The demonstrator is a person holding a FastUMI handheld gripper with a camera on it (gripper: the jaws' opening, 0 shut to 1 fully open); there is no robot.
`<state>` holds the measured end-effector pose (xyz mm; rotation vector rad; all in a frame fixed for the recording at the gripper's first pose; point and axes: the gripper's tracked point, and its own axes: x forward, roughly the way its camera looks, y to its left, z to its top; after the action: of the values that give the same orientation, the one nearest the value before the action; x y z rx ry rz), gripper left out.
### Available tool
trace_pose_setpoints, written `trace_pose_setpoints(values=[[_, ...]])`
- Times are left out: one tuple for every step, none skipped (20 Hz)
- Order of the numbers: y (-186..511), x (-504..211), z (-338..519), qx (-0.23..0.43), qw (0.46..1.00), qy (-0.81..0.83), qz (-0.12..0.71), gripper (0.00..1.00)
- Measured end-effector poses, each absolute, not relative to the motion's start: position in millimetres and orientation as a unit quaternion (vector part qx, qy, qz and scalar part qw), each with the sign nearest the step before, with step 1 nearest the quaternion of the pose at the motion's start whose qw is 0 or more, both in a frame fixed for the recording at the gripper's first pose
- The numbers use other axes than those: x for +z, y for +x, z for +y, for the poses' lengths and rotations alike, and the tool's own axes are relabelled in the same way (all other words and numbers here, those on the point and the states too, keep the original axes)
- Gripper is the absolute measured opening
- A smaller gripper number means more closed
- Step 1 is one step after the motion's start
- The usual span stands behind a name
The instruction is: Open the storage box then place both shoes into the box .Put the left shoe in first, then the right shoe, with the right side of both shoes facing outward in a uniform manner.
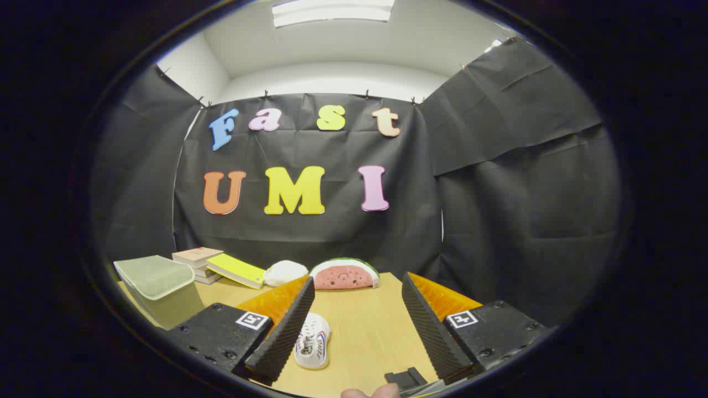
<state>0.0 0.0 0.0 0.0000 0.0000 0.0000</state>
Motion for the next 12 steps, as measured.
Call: trace_pose_setpoints(values=[[1, 0, 3, 0.003, 1.000, 0.001, 0.000, 1.00], [3, 0, 4, 0.004, 1.000, -0.001, -0.001, 1.00], [4, 1, 6, 0.004, 1.000, -0.005, -0.002, 1.00], [5, 0, 8, 0.005, 1.000, -0.009, -0.003, 1.00], [7, 0, 12, 0.007, 1.000, -0.012, -0.002, 1.00], [6, -2, 15, 0.010, 1.000, -0.014, 0.000, 1.00], [6, -1, 18, 0.013, 1.000, -0.014, 0.002, 1.00], [5, -2, 20, 0.016, 1.000, -0.012, 0.004, 1.00], [4, -2, 21, 0.017, 1.000, -0.011, 0.005, 1.00], [5, -2, 22, 0.018, 1.000, -0.010, 0.006, 1.00], [5, -2, 24, 0.019, 1.000, -0.010, 0.008, 1.00], [5, -3, 27, 0.021, 1.000, -0.012, 0.010, 1.00]])
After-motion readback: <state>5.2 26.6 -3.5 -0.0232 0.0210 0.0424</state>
